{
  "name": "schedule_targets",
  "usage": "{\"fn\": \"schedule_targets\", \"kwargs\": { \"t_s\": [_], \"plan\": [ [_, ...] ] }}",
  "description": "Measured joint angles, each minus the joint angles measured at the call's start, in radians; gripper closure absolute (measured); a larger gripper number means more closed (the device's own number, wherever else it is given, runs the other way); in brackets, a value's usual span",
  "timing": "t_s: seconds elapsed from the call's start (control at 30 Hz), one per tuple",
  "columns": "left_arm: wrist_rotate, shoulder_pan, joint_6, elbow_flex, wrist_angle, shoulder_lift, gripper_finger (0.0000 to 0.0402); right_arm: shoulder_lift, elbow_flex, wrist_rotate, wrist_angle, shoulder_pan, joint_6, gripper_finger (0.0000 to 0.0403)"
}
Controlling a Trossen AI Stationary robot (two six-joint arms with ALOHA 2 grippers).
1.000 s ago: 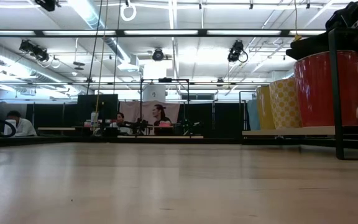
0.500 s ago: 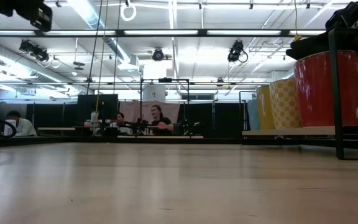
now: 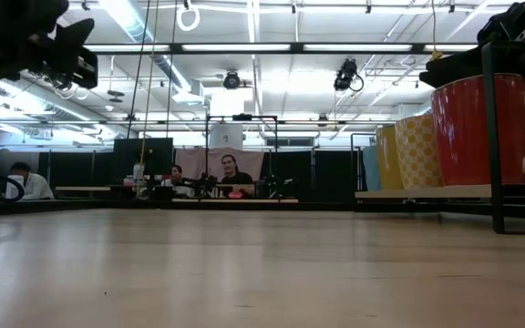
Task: Place coffee mugs
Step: Return to Home Position
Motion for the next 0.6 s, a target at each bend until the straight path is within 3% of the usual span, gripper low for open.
{"fn": "schedule_targets", "kwargs": {
  "t_s": [0.37, 0.6],
  "plan": [
    [-0.001, 0.000, 0.064, 0.001, -0.150, 0.002, 0.0251, 0.000, 0.000, 0.000, 0.000, 0.000, 0.000, 0.0282],
    [-0.006, 0.000, 0.097, 0.001, -0.164, 0.043, 0.0251, 0.000, 0.000, 0.000, 0.000, 0.000, 0.000, 0.0282]
  ]
}}
